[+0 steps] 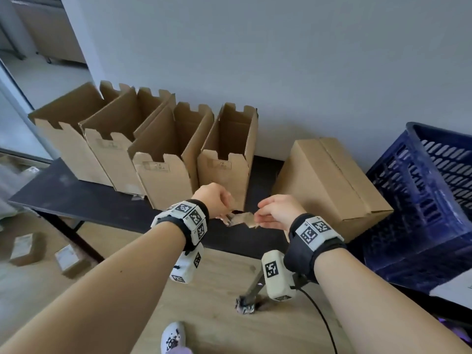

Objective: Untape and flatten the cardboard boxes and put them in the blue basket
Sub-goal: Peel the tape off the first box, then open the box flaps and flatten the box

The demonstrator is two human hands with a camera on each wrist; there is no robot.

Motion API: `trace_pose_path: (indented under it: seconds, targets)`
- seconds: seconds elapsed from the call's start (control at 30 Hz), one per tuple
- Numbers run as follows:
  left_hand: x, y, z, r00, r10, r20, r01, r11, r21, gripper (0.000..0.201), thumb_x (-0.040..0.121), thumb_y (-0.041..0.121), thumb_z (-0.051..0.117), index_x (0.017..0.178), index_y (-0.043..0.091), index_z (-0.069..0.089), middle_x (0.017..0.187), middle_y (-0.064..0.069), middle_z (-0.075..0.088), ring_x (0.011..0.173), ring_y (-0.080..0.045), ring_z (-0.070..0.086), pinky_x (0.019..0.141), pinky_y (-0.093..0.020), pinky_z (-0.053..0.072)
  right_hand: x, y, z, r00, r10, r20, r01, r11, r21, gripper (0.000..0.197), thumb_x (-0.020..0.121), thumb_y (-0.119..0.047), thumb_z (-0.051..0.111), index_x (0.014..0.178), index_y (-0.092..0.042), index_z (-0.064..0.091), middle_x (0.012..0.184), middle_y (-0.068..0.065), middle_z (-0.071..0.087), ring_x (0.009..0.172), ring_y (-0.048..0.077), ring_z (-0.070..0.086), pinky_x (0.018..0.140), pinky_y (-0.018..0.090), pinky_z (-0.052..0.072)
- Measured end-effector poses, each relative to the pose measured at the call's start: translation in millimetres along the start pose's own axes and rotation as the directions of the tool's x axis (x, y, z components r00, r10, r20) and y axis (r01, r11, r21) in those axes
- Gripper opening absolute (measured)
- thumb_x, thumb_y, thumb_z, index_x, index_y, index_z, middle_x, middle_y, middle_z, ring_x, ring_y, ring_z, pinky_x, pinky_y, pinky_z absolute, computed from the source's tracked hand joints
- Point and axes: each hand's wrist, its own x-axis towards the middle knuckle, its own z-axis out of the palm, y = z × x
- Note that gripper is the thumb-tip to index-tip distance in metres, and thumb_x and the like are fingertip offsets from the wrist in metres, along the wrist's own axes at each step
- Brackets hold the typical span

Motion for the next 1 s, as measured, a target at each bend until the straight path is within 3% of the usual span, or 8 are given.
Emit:
trace_pose_path:
  seconds: [0.17,0.27,0.33,0.47,0.67,0.8,0.9,1.0]
  targets:
    - [31.9,-3.0,21.6,0.991,-0.023,0.134,0.0,0.985,0.171,0.012,0.083,0.008,0.06,0.089,0.015,0.069,0.099,-0.004,0.068,0.096,-0.021,0.064,0.082,-0.028,0.053,21.6,10.2,13.2,0.995,0.08,0.053,-0.074,0.991,-0.114,0.012,0.089,0.002,0.058,0.084,-0.009,0.062,0.082,0.014,0.067,0.072,0.021,0.066,0.076,0.03,0.057]
    - [43.6,-10.9,27.7,0.966,-0.081,0.245,0.03,0.978,0.205,0.034,0.083,0.004,0.06,0.115,0.013,0.065,0.112,-0.007,0.066,0.102,-0.024,0.063,0.088,-0.031,0.053,32.8,14.9,10.5,0.995,0.096,0.033,-0.092,0.99,-0.105,0.015,0.089,0.002,0.056,0.08,-0.009,0.062,0.082,0.014,0.065,0.07,0.02,0.065,0.076,0.03,0.056]
    - [48.0,-13.9,29.1,0.944,-0.115,0.308,0.077,0.988,0.136,0.043,0.086,0.0,0.051,0.123,0.016,0.06,0.113,-0.012,0.065,0.1,-0.029,0.066,0.085,-0.036,0.056,36.8,15.8,7.6,0.995,0.099,0.021,-0.096,0.99,-0.108,0.016,0.089,0.003,0.054,0.081,-0.009,0.061,0.083,0.014,0.065,0.07,0.02,0.064,0.075,0.03,0.056]
    - [51.1,-14.0,25.7,0.915,-0.118,0.385,0.104,0.993,0.056,0.043,0.088,-0.002,0.041,0.122,0.017,0.06,0.115,-0.016,0.065,0.093,-0.031,0.069,0.081,-0.04,0.058,37.1,10.5,4.4,0.998,0.068,0.005,-0.067,0.991,-0.112,0.013,0.091,0.001,0.053,0.089,-0.006,0.063,0.082,0.014,0.067,0.071,0.021,0.065,0.074,0.03,0.057]
    - [46.2,13.7,6.6,0.912,0.002,0.41,-0.028,0.998,0.058,0.029,0.09,0.005,0.052,0.114,0.014,0.064,0.112,-0.017,0.067,0.085,-0.025,0.065,0.073,-0.033,0.059,19.2,-29.8,-6.8,0.996,-0.093,-0.003,0.092,0.99,-0.111,0.009,0.092,-0.004,0.056,0.092,-0.008,0.064,0.085,0.011,0.068,0.073,0.02,0.068,0.064,0.024,0.058]
    - [32.3,57.3,-4.2,0.86,0.095,0.502,-0.106,0.994,-0.006,0.022,0.091,0.006,0.055,0.112,0.005,0.064,0.11,-0.018,0.067,0.085,-0.025,0.066,0.069,-0.028,0.056,-3.8,-62.7,-36.6,0.978,-0.199,-0.066,0.192,0.976,-0.097,0.014,0.093,-0.003,0.053,0.083,-0.009,0.061,0.075,0.011,0.065,0.053,0.012,0.064,0.05,0.019,0.053]
    - [27.2,96.3,-11.1,0.904,0.236,0.356,-0.248,0.969,-0.015,0.018,0.09,0.008,0.056,0.105,0.008,0.066,0.099,-0.011,0.071,0.084,-0.021,0.071,0.067,-0.027,0.059,-19.2,-81.2,-73.7,0.933,-0.287,-0.218,0.292,0.957,-0.01,0.016,0.092,0.001,0.052,0.081,-0.007,0.058,0.069,0.011,0.061,0.042,0.009,0.058,0.042,0.017,0.049]
    - [32.7,127.3,-19.2,0.941,0.33,0.069,-0.334,0.941,0.055,0.02,0.088,0.013,0.053,0.102,0.016,0.066,0.098,-0.007,0.071,0.084,-0.02,0.07,0.076,-0.035,0.059,-21.2,-78.2,-118.1,0.833,-0.291,-0.47,0.347,0.937,0.035,0.02,0.088,0.003,0.054,0.075,-0.01,0.06,0.072,0.01,0.062,0.06,0.018,0.06,0.062,0.024,0.056]
